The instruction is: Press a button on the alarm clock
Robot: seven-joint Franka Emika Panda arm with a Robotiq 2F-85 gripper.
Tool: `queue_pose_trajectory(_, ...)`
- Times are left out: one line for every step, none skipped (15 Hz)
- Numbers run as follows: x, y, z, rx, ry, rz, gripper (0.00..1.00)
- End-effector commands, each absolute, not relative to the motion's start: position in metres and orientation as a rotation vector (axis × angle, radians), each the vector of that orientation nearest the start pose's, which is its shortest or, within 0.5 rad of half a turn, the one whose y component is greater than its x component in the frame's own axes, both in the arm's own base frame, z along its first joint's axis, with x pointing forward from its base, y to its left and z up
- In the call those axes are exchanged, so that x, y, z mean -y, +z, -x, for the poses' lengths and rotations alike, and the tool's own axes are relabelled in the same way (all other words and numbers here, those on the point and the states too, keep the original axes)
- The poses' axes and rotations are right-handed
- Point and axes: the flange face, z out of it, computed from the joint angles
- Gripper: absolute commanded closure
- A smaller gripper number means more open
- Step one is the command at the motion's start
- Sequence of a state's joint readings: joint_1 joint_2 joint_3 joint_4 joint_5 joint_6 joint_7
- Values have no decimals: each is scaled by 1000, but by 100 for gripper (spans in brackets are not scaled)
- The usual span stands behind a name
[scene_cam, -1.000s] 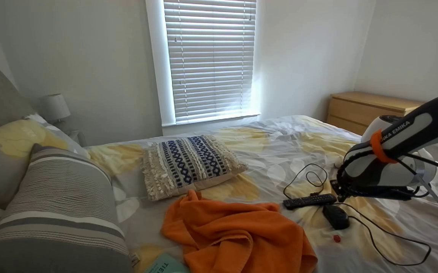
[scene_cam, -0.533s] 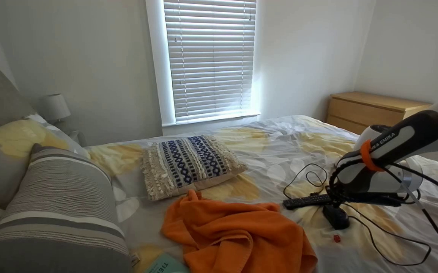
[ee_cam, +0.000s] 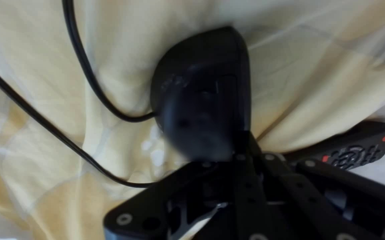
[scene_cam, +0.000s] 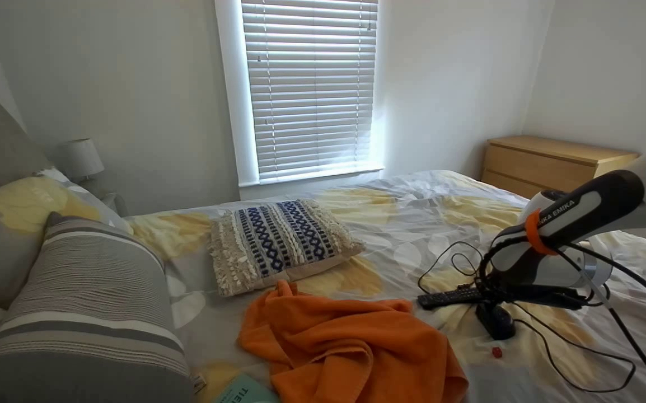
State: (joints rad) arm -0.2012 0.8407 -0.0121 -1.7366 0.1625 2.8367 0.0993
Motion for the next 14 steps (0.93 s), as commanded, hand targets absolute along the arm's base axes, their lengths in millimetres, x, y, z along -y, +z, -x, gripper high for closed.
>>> queue_pose_trajectory(156, 111, -665, -715, -345, 2956, 100)
queue_pose_trajectory(157, 110, -665, -726, -333, 2955, 100)
queue_pose_trajectory(160, 109, -665, -740, -318, 2954, 100)
queue_pose_trajectory(161, 108, -664, -750, -306, 2954, 100)
queue_pose_trajectory(164, 108, -664, -765, -292, 2953, 100)
queue_pose_trajectory(166, 107, -663, -784, -277, 2951, 100)
queue_pose_trajectory(168, 106, -663, -804, -253, 2944, 100)
queue_pose_trajectory(172, 103, -661, -826, -235, 2934, 100)
queue_pose_trajectory(176, 100, -662, -850, -261, 2922, 100)
queue_pose_trajectory(179, 97, -662, -877, -266, 2901, 100)
queue_pose_trajectory(184, 93, -663, -921, -271, 2853, 100)
queue_pose_trajectory(187, 89, -663, -960, -289, 2813, 100)
queue_pose_trajectory(190, 85, -664, -992, -296, 2775, 100)
queue_pose_trajectory(194, 79, -664, -1035, -295, 2727, 100)
